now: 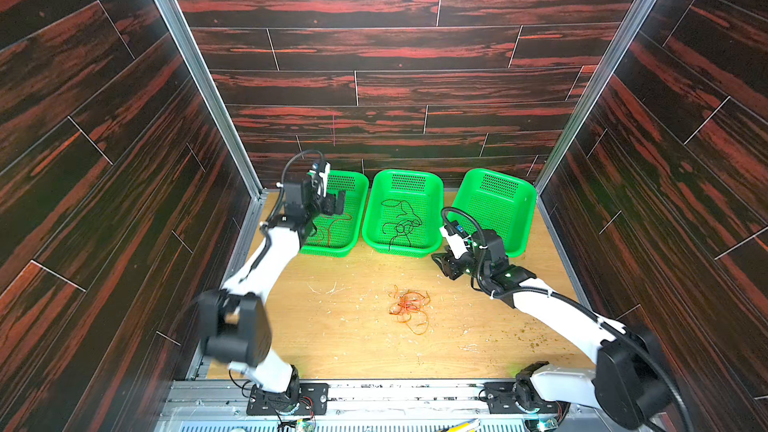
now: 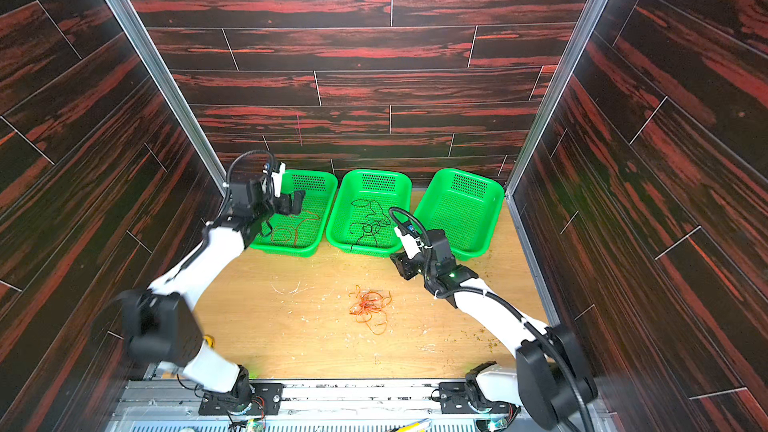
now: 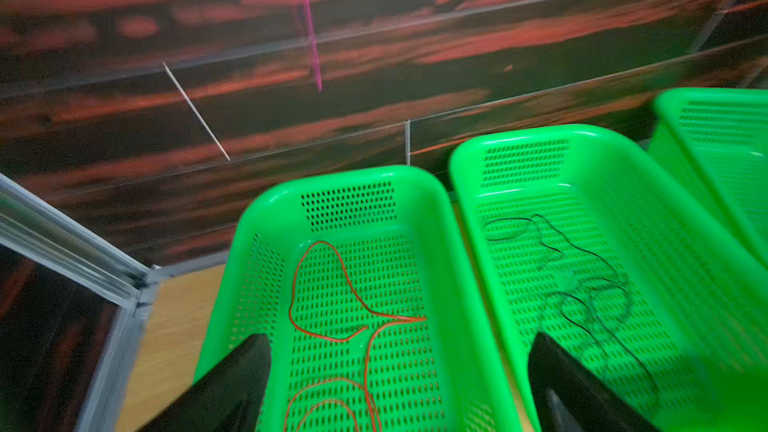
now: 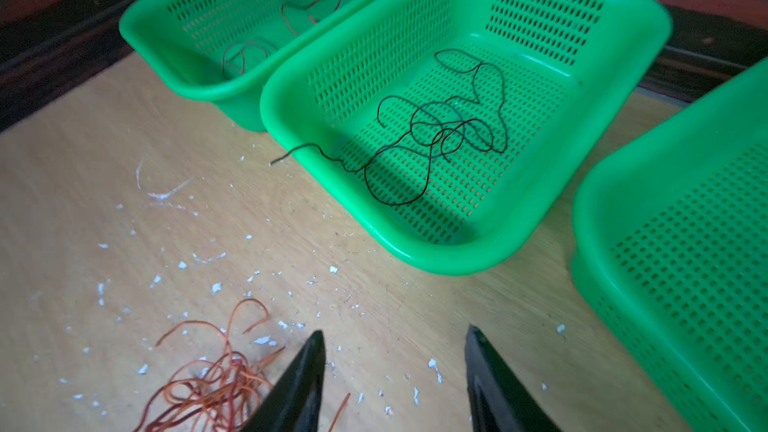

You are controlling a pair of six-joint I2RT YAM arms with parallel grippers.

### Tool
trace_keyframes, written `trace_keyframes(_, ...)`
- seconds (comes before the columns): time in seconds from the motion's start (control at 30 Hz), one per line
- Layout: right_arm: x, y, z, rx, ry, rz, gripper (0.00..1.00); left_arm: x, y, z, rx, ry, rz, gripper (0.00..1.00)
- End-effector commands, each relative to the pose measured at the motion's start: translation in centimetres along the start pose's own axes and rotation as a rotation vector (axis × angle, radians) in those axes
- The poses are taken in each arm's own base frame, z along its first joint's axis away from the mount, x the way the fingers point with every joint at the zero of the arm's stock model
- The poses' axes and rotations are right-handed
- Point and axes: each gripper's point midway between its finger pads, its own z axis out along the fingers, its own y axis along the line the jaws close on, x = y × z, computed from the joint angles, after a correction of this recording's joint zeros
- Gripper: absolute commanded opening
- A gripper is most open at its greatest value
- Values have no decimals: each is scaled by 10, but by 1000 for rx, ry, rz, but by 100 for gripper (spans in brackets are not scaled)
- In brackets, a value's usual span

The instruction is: Untangle the cables

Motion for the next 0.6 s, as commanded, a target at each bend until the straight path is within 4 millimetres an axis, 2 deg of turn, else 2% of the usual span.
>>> trace_keyframes(0.0, -7, -4, -19, 39, -13, 62, 54, 34, -35, -26, 31, 105, 114, 99)
trace_keyframes(0.13, -9, -16, -34, 112, -16, 137, 54, 55, -106, -67, 226, 99, 178, 99)
trace_keyframes(0.2, -3, -32, -42, 182, -5, 226, 58, 75, -134, -81, 270, 133, 212, 99)
trace_keyframes(0.33, 11, -53, -55, 191, -28, 453, 58, 108, -199, -110, 427, 150, 314, 99)
trace_keyframes(0.4, 16, -52, -58, 151, -34, 500, 34, 122, -228, -119, 502, 151, 353, 99)
trace_keyframes(0.43, 16, -50, -58, 138, -36, 502, 30, 129, -242, -123, 544, 161, 375, 99)
trace_keyframes(0.57, 19, -45, -59, 111, -54, 527, 41, 157, -281, -124, 636, 211, 466, 99)
